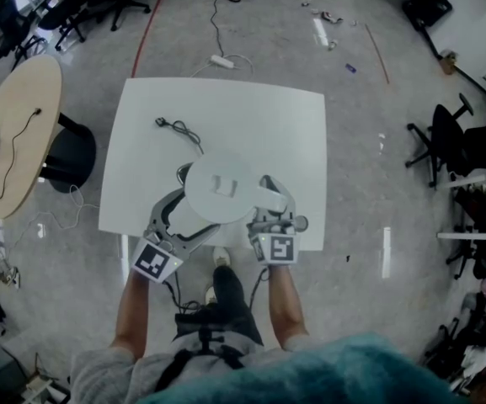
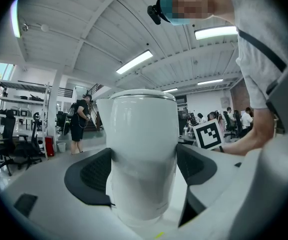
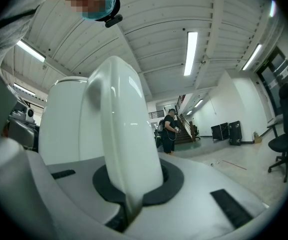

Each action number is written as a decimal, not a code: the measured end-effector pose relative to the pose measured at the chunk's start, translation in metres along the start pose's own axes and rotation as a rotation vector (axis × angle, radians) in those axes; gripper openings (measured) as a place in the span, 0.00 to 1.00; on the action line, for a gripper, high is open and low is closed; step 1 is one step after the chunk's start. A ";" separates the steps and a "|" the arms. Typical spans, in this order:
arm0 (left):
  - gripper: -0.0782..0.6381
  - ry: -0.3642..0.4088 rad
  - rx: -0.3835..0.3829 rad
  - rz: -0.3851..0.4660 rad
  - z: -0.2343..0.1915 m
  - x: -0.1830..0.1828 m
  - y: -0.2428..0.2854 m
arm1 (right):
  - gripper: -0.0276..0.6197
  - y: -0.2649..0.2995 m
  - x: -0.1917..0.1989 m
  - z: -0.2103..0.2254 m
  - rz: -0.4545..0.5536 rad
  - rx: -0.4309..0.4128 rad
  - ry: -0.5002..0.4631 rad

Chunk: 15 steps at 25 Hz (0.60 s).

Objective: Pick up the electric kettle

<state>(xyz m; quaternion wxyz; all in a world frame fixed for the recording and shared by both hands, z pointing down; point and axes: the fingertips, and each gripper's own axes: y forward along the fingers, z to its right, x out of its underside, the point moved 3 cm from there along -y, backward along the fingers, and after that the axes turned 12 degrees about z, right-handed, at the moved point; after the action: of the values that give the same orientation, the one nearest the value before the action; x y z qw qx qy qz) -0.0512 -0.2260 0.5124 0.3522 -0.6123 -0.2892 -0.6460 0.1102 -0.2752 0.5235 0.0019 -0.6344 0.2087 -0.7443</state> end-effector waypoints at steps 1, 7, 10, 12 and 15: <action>0.68 0.003 0.000 -0.001 0.001 -0.002 -0.001 | 0.04 0.000 -0.003 -0.001 0.006 -0.002 -0.003; 0.68 0.016 0.002 0.010 0.005 -0.019 -0.012 | 0.04 -0.005 -0.020 -0.013 0.016 -0.004 0.002; 0.68 0.028 0.004 0.018 0.009 -0.026 -0.017 | 0.04 -0.011 -0.022 -0.017 -0.030 -0.020 -0.016; 0.68 0.034 0.007 0.025 0.010 -0.032 -0.022 | 0.04 -0.013 -0.028 -0.022 -0.025 -0.019 -0.015; 0.68 0.034 0.006 0.035 0.012 -0.039 -0.030 | 0.04 -0.016 -0.037 -0.029 -0.019 -0.022 -0.024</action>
<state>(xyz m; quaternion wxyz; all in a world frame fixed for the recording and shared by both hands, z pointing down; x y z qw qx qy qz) -0.0679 -0.1949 0.4760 0.3700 -0.6052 -0.2745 -0.6492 0.0937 -0.2421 0.4904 -0.0095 -0.6450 0.2108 -0.7344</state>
